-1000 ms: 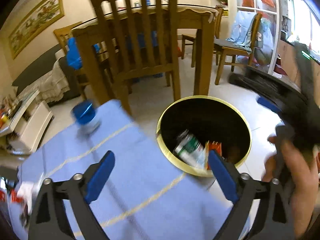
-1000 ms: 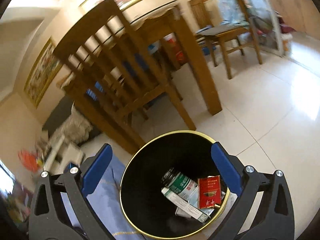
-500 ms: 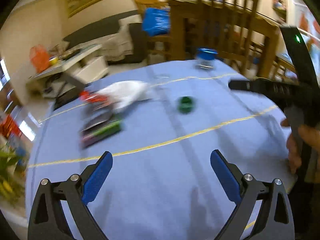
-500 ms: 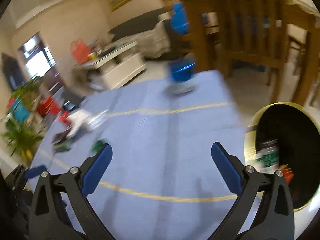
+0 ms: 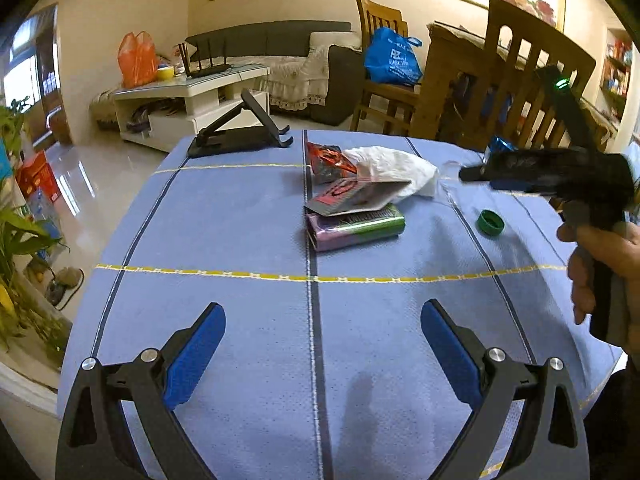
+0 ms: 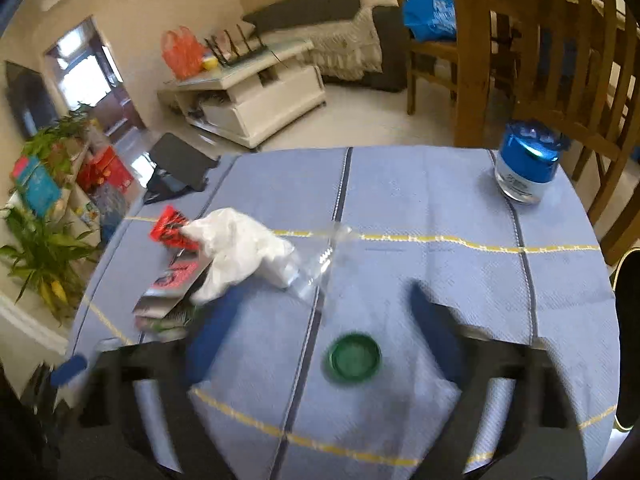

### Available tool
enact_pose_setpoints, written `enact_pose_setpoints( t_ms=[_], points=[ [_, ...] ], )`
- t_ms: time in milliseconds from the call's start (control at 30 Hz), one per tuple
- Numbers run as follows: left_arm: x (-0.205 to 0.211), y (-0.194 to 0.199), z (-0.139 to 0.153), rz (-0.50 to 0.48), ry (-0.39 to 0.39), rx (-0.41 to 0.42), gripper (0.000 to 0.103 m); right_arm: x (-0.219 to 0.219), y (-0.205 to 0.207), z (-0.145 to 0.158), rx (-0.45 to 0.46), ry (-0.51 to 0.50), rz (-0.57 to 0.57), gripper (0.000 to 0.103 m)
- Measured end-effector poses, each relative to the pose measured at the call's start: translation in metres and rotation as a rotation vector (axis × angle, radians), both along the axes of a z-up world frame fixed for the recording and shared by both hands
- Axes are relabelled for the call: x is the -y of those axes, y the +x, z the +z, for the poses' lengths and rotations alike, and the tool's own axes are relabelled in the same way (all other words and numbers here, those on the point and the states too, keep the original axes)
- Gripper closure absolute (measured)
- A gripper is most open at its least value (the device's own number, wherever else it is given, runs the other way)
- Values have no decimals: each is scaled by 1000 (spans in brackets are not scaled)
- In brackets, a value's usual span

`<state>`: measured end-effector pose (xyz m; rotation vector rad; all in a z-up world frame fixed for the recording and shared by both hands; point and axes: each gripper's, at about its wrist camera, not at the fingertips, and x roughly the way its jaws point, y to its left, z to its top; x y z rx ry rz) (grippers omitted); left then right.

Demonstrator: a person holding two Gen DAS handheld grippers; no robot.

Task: Collect trash
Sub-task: 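Move both open tools back over the table, then grasp the clear plastic cup with the right tool while the left tool grasps the green cap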

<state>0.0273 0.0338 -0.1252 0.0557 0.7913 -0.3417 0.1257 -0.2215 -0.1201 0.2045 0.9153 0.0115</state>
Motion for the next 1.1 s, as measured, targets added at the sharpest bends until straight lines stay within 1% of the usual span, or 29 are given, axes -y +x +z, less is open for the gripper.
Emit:
enact_pose_setpoints(
  t_ms=[67, 100, 133, 200, 233, 267, 300, 367, 467, 533, 600, 733, 800, 833, 867, 933, 967, 1033, 1100],
  points=[
    [-9, -3, 0, 2, -10, 8, 8, -4, 3, -4, -21, -35, -10, 56],
    [-11, -3, -1, 4, -15, 7, 7, -8, 3, -6, -24, -59, -9, 60],
    [-14, -2, -2, 8, -24, 1, 7, -10, 3, -7, -26, -74, -7, 62],
    [-15, 1, -6, 9, -37, -18, 7, -12, 9, -12, -36, -76, 3, 73],
    [-15, 3, -7, 9, -41, -24, 7, -13, 14, -15, -45, -76, 5, 77],
    [-15, 2, -7, 10, -43, -22, 7, -12, 16, -17, -51, -76, 8, 85],
    [-14, 2, -6, 11, -41, -18, 7, -10, 19, -19, -55, -68, 8, 97],
    [-13, 1, -5, 9, -33, -6, 7, -2, 12, -16, -23, -29, -5, 97],
    [-9, -1, -5, -5, -19, 1, 7, 15, -11, -3, 43, 20, -18, 97],
    [-2, -3, -4, -31, -17, 1, 7, 33, -29, 5, 70, 59, -24, 97],
    [13, -5, 0, -81, -25, 1, 7, 59, -54, 13, 100, 86, -42, 97],
    [59, -8, 13, -186, -39, 8, 7, 115, -104, 13, 131, 141, -92, 97],
    [89, -7, 19, -229, -21, 26, 8, 137, -124, 10, 150, 148, -116, 97],
    [108, -3, 20, -255, -1, 25, 8, 149, -134, 8, 169, 170, -123, 97],
    [120, 1, 18, -271, 8, 16, 8, 158, -143, 4, 181, 181, -137, 97],
    [142, 13, 15, -294, 2, -14, 8, 178, -156, -3, 206, 228, -165, 97],
    [155, 21, 13, -313, -1, -43, 9, 185, -160, -6, 213, 246, -175, 97],
    [173, 33, 10, -311, 21, -67, 10, 190, -161, -9, 218, 275, -186, 97],
    [189, 42, 5, -315, 33, -96, 11, 194, -162, -5, 243, 292, -175, 97]
  ],
)
